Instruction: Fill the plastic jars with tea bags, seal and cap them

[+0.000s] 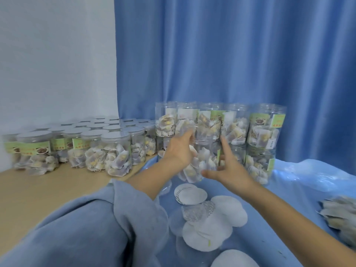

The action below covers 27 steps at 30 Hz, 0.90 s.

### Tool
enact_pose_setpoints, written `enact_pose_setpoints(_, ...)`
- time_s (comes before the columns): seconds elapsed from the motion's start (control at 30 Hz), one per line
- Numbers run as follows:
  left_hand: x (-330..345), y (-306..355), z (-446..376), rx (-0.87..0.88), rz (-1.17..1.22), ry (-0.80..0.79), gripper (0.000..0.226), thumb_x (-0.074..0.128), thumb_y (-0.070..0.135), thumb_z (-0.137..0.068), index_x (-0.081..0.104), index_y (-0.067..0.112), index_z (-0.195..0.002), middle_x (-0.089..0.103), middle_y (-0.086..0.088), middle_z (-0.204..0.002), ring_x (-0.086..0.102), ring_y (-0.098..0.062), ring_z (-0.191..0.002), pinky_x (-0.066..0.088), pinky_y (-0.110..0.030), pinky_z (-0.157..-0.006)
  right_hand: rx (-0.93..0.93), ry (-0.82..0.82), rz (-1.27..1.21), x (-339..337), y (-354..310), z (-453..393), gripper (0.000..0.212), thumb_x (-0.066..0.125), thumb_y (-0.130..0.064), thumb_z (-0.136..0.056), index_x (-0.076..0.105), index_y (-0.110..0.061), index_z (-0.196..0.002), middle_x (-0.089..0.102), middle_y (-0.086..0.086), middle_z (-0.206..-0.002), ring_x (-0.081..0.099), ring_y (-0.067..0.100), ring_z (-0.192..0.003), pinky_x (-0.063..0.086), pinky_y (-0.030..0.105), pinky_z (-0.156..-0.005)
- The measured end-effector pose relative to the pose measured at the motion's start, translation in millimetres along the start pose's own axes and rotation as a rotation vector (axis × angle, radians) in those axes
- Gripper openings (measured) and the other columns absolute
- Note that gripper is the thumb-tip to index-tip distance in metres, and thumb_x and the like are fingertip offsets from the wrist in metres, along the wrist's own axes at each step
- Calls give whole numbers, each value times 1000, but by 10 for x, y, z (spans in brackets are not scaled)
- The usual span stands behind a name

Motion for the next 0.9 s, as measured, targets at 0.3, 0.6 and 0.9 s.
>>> enact_pose_setpoints(0.3, 192, 888, 1147, -52, 332, -24, 29, 68, 19, -84, 40, 27, -84, 60, -5, -84, 54, -21, -63, 35, -25, -48, -158, 223, 548, -457, -159, 866, 112, 75, -30, -75, -10, -33, -148, 31, 18, -140, 47, 35, -119, 44, 40, -86)
enact_pose_setpoints(0.6, 775, 1140, 1760, -129, 465, -76, 30, 68, 27, -81, 40, 34, -84, 54, -8, -104, 53, -16, -66, 35, -28, -53, -95, 283, 599, -705, 421, 1595, 84, 68, -38, -80, 17, -27, -145, 30, 6, -144, 45, 27, -123, 38, 32, -75)
enact_pose_setpoints(0.9, 1001, 916, 1789, -89, 425, 11, 72, 58, 9, -90, 23, 46, -141, 54, -5, -115, 56, -25, -89, 43, -33, -70, 233, 130, 53, -762, 660, 1697, 106, 76, -47, -72, 6, -27, -149, 52, -9, -125, 54, 10, -114, 38, 20, -87)
Point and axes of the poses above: each hand's wrist, its own z-axis away from the middle knuckle, its own x-axis out of the palm, y = z × x, the point moved 2 cm from there along -z, towards the middle knuckle
